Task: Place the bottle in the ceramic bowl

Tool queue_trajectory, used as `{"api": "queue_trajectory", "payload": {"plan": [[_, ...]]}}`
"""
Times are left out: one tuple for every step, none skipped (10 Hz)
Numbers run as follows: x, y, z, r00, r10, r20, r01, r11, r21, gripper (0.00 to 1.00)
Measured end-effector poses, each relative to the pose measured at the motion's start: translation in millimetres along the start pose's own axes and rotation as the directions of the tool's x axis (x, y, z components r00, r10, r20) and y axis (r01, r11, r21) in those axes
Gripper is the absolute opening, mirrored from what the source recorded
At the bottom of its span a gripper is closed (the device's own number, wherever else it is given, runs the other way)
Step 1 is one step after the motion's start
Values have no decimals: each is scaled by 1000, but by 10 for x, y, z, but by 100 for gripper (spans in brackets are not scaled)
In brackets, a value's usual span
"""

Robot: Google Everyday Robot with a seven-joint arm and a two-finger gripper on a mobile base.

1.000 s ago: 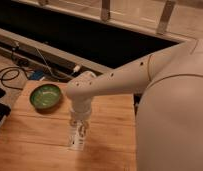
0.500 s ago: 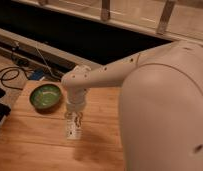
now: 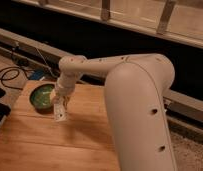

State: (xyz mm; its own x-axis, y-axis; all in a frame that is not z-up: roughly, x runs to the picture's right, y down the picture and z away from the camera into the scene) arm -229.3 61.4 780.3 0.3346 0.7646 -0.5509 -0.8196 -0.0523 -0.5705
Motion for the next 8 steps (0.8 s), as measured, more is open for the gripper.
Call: {"api": "queue_trajectory", "payload": {"plan": [[-64,33,3,1000,-21,6,21,1000,-22,0],[-81,56,7,1000,-29,7,29,999,-29,0],[-81,56,8,1000,-29,7,29,999,-30,0],[-80,58,7,1000,-29,7,29,999,-30,0],[-84,59,5,1000,-30,7,30,999,-30,0],[-109,63,-7,999,-44,0,44,998,-34,0],[-167,67,-7,998,-62,-6,62,997,-35,0],[-306,101,-2,996,-90,-15,89,995,-42,0]]}}
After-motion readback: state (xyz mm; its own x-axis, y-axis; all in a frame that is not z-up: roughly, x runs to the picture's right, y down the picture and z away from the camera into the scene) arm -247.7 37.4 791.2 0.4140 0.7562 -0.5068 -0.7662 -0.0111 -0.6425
